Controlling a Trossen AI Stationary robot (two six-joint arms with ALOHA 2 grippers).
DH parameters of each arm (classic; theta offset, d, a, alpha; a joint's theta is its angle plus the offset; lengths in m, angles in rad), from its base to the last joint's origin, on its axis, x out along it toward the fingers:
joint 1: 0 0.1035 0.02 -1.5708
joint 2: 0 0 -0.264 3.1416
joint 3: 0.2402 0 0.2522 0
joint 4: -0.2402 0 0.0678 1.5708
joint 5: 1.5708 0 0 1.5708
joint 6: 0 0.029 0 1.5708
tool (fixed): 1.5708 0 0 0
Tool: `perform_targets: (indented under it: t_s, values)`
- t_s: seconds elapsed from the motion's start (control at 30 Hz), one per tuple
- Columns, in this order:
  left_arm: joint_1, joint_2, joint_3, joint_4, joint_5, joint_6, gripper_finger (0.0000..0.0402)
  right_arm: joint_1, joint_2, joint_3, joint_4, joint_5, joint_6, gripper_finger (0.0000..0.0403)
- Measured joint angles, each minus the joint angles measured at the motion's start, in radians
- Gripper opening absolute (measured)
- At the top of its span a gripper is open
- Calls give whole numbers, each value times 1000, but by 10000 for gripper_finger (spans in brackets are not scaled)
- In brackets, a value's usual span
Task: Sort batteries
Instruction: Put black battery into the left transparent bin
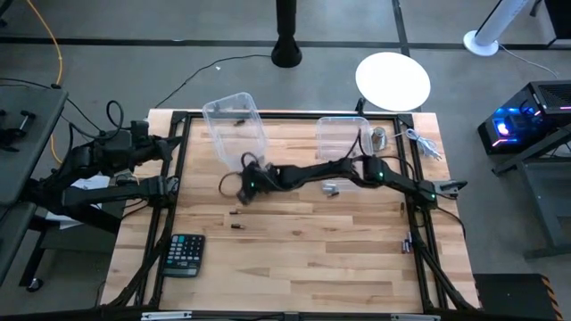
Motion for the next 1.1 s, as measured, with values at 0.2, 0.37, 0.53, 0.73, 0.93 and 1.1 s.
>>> perform_targets:
  t_s: [0.2,0.37,0.53,0.73,0.93,1.1]
  values:
    - [0,0,0,0,-1,1,0,58,-113,3,36,89,-219,192]
    - [0,0,0,0,-4,1,0,32,-86,-1,92,208,-280,192]
    - [0,0,0,0,-4,1,0,13,-44,4,203,168,-294,192]
    - [0,0,0,0,0,1,0,7,23,0,240,179,-309,192]
    - [0,0,0,0,1,1,0,5,71,1,268,176,-301,192]
    - [0,0,0,0,2,1,0,3,87,3,248,137,-310,188]
